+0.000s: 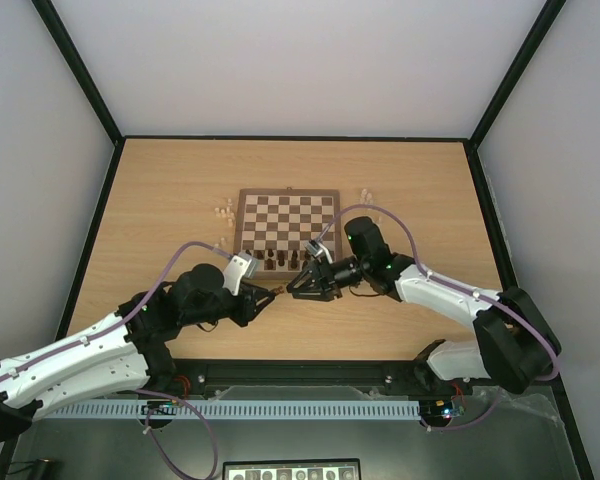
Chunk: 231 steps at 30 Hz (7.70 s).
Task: Set up the chess pieces on the board
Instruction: Place the chess piece on the chessboard.
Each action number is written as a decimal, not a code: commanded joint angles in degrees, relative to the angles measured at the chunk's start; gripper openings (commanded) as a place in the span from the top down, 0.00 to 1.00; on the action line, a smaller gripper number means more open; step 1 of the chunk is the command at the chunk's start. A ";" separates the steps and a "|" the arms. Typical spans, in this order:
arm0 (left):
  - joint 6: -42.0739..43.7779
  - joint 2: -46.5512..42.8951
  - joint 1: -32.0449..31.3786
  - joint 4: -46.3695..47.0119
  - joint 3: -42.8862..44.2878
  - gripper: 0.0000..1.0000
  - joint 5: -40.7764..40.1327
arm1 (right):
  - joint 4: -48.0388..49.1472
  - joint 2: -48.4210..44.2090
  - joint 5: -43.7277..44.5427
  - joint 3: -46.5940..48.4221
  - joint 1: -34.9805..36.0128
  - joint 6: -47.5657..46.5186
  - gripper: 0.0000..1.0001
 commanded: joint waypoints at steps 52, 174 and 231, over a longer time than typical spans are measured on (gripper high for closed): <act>0.37 2.24 -1.48 6.34 -2.36 0.80 -3.28 | 31.44 6.80 -0.72 -5.42 2.10 24.87 0.60; -31.37 -2.34 15.79 33.68 6.97 0.38 30.51 | 16.16 -29.28 23.44 1.06 4.93 -13.03 0.96; -23.07 -3.93 15.80 27.23 3.98 0.95 25.16 | 26.44 -17.68 22.63 4.60 10.49 -6.75 0.91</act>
